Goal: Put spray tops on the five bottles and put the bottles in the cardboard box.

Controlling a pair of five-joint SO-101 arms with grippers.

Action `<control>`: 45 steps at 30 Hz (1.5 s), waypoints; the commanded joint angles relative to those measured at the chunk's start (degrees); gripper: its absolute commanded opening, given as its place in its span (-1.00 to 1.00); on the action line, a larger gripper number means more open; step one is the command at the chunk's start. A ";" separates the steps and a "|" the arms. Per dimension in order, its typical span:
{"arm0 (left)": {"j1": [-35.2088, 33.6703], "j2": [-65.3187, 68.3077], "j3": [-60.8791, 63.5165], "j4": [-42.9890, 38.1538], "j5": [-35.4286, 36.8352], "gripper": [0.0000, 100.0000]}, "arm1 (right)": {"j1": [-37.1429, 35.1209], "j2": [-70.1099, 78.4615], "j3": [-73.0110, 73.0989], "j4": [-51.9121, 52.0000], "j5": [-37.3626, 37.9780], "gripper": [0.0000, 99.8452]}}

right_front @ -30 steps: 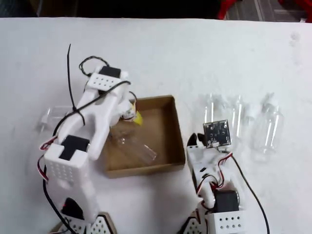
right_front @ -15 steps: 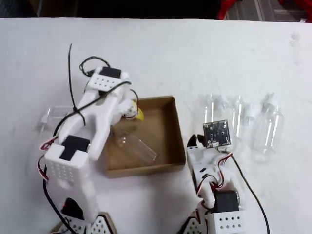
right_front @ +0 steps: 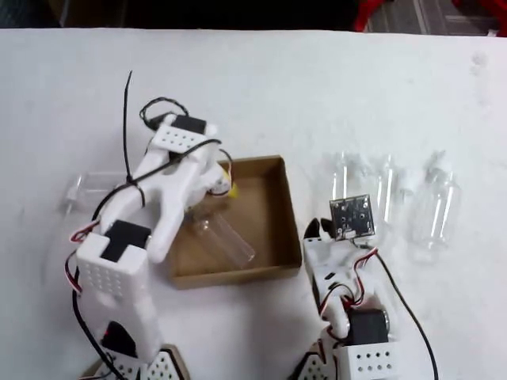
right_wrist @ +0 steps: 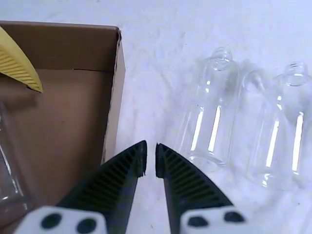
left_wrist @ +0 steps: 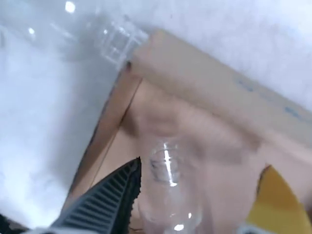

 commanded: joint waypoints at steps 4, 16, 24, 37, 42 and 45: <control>0.57 -2.95 -0.44 -2.64 -2.02 -0.78 | -0.40 -0.04 0.53 0.22 0.62 -0.96; 1.10 -3.56 -7.03 1.32 -4.40 -0.96 | -0.40 -0.04 0.53 0.22 0.62 -0.96; 4.88 -4.09 -32.00 16.44 -15.12 -0.96 | -0.40 -0.04 0.53 0.22 0.62 -0.96; 5.93 -32.22 -37.98 16.18 -21.98 -0.96 | -0.40 -0.04 0.53 0.22 0.62 -0.96; 6.90 -44.35 -29.36 16.09 -34.37 -0.96 | -0.40 -0.04 0.53 0.22 0.62 -0.96; 6.99 -50.95 -19.96 14.33 -40.62 -0.96 | -0.40 -0.04 0.53 0.31 0.62 -0.96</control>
